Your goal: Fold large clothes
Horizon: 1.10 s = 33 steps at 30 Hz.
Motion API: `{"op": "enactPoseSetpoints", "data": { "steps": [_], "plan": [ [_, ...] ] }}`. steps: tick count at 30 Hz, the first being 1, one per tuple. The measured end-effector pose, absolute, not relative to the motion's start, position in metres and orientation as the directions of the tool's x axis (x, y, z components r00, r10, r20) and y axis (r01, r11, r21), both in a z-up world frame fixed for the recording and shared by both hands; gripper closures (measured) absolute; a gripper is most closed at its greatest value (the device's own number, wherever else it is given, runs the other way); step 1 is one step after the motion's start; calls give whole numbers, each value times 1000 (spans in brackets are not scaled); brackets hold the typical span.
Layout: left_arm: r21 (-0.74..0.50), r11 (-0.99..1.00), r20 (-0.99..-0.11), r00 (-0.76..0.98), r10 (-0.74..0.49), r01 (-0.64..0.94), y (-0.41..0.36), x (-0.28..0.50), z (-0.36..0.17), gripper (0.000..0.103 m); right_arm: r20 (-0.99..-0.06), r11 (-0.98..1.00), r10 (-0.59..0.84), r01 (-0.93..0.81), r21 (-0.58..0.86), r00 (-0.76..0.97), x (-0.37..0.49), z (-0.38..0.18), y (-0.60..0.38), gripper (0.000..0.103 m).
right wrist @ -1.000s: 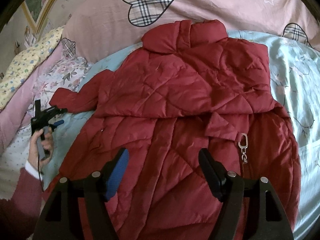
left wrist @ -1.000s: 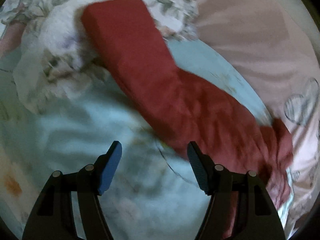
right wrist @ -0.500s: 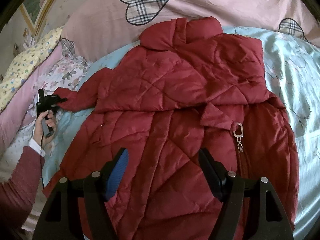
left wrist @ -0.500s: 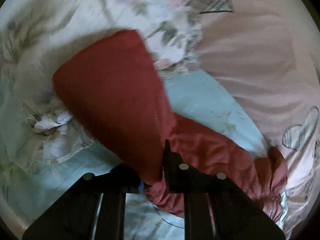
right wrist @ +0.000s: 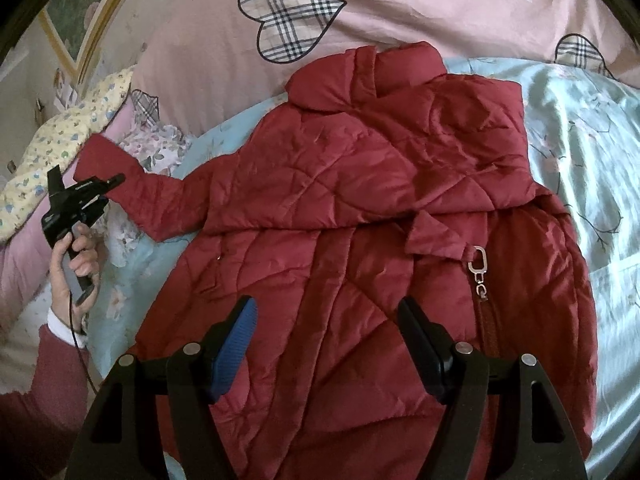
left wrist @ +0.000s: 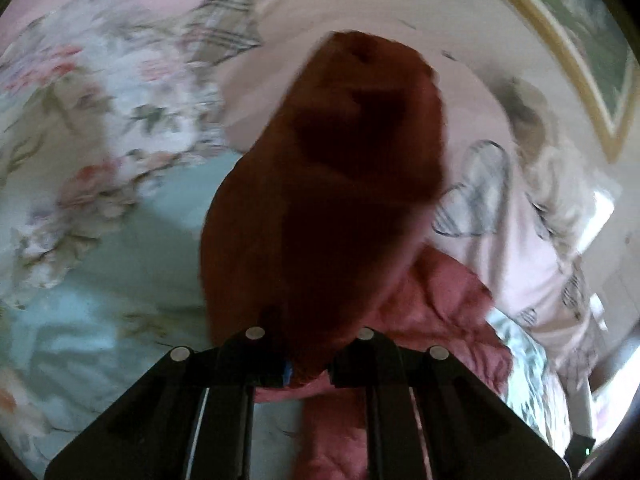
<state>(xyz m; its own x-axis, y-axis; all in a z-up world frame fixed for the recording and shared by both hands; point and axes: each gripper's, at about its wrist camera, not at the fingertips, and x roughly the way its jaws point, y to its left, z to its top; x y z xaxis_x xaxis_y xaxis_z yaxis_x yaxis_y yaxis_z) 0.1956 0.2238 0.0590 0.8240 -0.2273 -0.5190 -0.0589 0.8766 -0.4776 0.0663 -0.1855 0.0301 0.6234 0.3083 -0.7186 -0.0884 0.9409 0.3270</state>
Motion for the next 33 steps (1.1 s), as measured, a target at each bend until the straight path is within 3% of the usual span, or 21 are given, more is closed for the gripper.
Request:
{"op": "enactPoseSetpoints", "data": {
  "steps": [13,33],
  "plan": [
    [-446,874,-521,739,-427,190,87,195,70,93,-692,929,309,-51,367,652,59,37,-213,29],
    [-399,867,-622,605,-496,300,-70,215,22,93,-627,886,319,12,464,711,76,51,-276,28]
  ]
}}
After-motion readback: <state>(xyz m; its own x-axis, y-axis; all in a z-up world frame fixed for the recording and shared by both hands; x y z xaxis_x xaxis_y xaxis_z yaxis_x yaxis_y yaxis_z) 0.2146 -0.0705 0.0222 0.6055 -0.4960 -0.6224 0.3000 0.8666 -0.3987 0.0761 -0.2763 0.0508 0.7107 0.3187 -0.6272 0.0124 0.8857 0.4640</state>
